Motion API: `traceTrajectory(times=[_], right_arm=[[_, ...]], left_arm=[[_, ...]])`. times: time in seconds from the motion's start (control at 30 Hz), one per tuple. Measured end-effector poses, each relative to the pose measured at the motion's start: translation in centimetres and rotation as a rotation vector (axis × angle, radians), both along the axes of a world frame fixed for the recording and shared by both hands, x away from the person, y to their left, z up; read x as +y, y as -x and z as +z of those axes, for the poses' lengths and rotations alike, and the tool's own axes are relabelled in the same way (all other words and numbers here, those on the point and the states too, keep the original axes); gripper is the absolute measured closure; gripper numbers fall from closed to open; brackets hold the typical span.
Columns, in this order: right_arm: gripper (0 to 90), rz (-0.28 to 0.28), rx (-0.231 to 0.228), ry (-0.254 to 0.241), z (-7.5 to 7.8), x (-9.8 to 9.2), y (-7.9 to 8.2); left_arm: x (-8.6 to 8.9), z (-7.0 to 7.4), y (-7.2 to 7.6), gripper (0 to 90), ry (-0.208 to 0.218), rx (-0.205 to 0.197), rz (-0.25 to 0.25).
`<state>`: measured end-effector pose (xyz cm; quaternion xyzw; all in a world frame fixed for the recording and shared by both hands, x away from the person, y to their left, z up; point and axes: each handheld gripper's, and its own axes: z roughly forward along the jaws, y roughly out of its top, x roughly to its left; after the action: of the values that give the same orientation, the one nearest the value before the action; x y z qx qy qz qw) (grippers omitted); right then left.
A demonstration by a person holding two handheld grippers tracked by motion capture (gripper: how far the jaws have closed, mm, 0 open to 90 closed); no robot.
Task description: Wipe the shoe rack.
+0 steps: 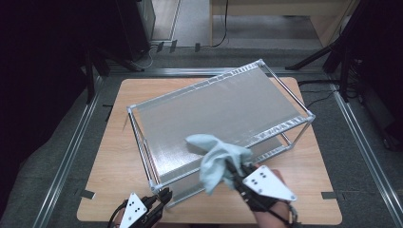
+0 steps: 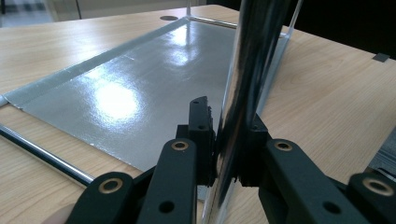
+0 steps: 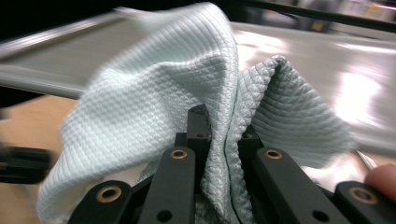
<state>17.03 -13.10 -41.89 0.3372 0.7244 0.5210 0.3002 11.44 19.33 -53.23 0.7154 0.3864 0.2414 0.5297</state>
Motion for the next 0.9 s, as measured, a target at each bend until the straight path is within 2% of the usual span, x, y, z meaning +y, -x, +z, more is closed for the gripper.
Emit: traceTrajectory(times=[0.2, 0.3, 0.37, 0.53, 0.63, 0.7, 0.9], right_arm=[[82.6, -0.223, 0.031, -0.003, -0.4, -6.9, -3.4], [82.6, -0.336, 0.046, -0.026, -0.5, -9.8, -5.4], [82.6, -0.398, 0.05, -0.045, -0.4, -11.3, -6.4], [82.5, -0.492, 0.048, -0.091, 0.0, -13.4, -7.8], [82.6, -0.486, 0.061, -0.114, -0.1, -13.2, -7.8], [82.5, -0.435, 0.066, -0.126, -0.3, -12.3, -7.4], [82.5, -0.266, 0.053, -0.105, -0.8, -7.9, -5.2]], left_arm=[[0.0, 0.0, 0.0, 80.3, 0.0, 0.0, 0.003], [0.0, 0.0, 0.0, 80.3, -0.001, 0.002, 0.002], [0.0, 0.0, 0.0, 80.2, -0.001, 0.002, 0.001], [0.0, 0.0, 0.0, 80.2, 0.003, 0.0, -0.002], [0.0, 0.0, 0.0, 80.3, 0.002, -0.001, -0.003], [0.0, 0.0, 0.0, 80.2, 0.003, -0.001, -0.004], [-0.1, -0.1, 0.0, 80.3, 0.006, -0.001, -0.01]])
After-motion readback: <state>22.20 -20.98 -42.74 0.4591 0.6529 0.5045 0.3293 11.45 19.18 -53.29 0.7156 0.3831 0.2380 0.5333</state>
